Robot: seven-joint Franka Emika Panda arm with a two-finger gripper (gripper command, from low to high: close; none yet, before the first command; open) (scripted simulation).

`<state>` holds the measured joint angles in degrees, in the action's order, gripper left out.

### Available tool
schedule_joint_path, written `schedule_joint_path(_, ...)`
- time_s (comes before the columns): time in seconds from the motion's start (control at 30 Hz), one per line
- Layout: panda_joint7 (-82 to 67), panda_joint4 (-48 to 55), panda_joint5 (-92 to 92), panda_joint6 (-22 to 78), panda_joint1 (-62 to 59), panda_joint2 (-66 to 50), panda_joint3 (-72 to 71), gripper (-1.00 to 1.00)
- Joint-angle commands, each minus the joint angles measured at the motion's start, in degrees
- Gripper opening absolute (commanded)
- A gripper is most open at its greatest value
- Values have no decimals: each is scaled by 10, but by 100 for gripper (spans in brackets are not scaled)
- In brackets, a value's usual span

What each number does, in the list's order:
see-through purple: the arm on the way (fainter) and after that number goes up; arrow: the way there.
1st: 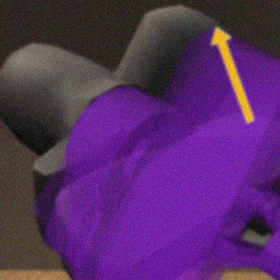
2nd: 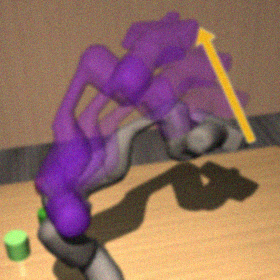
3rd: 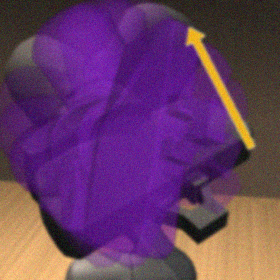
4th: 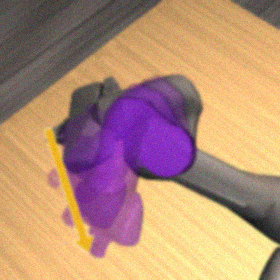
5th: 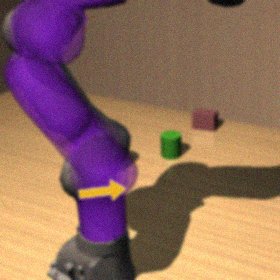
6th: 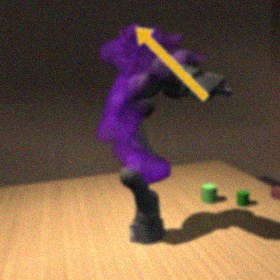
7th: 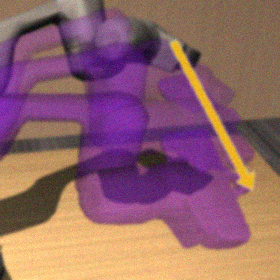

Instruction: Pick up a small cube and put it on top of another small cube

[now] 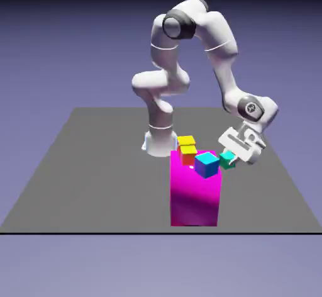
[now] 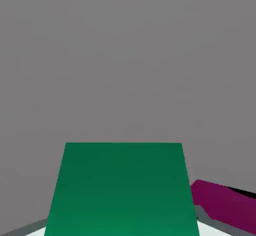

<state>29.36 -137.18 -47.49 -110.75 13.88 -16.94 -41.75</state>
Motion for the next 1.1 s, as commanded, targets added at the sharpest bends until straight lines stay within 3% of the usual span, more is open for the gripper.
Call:
schedule_joint_path(0.0, -4, 21, 8, 15, -2, -2, 7, -100)
schedule_joint_path(0.83, -121, 537, 233, 392, -40, -51, 196, -100)
schedule_joint_path(0.93, -99, 545, 216, 425, -27, -84, 226, -100)
schedule_joint_path(1.07, -90, 462, 219, 362, -44, -62, 230, -100)
